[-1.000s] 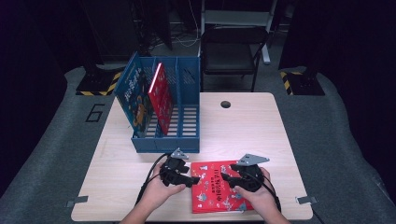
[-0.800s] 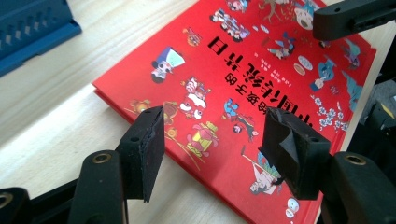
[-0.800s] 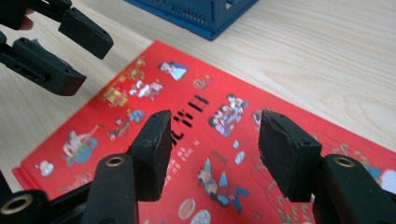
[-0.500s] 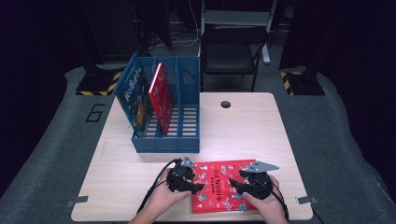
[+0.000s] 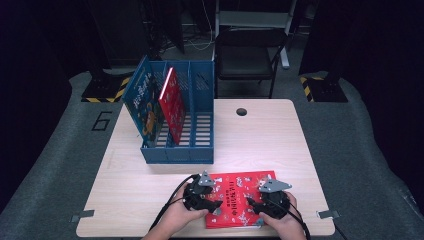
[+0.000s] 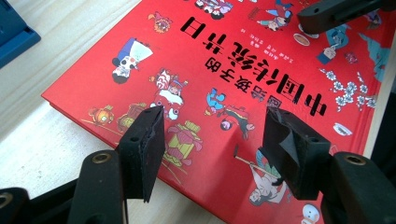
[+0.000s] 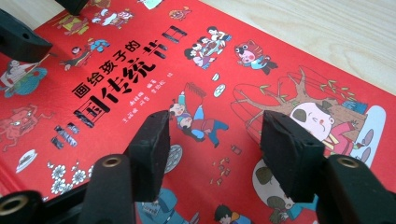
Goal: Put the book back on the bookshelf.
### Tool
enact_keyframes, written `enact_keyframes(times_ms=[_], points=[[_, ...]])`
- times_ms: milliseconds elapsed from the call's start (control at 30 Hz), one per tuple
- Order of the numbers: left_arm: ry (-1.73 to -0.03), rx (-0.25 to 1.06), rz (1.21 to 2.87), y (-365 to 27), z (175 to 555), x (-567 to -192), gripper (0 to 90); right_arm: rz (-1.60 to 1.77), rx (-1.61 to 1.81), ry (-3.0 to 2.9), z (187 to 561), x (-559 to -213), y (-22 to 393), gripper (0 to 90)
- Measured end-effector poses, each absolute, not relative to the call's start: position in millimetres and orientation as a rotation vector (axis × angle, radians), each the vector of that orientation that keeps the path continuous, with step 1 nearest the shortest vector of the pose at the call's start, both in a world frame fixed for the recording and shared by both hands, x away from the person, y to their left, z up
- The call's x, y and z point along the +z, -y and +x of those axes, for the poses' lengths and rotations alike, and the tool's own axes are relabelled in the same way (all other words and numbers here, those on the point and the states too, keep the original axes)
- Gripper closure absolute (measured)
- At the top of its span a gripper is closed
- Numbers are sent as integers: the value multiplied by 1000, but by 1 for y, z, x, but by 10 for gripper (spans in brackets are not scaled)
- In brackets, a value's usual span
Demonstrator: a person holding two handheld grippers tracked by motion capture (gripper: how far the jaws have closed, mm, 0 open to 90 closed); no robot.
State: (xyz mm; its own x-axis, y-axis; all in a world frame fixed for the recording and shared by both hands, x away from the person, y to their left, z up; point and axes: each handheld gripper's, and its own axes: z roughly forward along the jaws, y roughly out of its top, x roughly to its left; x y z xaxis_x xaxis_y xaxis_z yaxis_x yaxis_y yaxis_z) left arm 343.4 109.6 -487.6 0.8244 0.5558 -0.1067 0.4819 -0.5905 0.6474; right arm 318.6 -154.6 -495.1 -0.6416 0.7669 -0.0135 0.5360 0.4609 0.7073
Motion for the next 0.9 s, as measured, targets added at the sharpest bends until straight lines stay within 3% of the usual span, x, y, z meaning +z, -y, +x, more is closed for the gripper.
enact_keyframes(times_ms=[233, 600, 667, 733, 900], points=[[-780, 170, 2296, -108, 339, -489, 393, 1210, 983, -2354, 312, -494, 172, 351], [-855, 69, 2275, -119, 343, -485, 395, 1324, 971, -2279, 304, -494, 200, 339], [-850, 87, 2280, -121, 342, -485, 395, 1323, 955, -2269, 304, -494, 203, 386], [-851, 87, 2280, -122, 340, -486, 394, 1316, 936, -2254, 304, -492, 207, 507], [-863, 99, 2322, -124, 338, -489, 387, 1396, 897, -2217, 305, -491, 217, 552]])
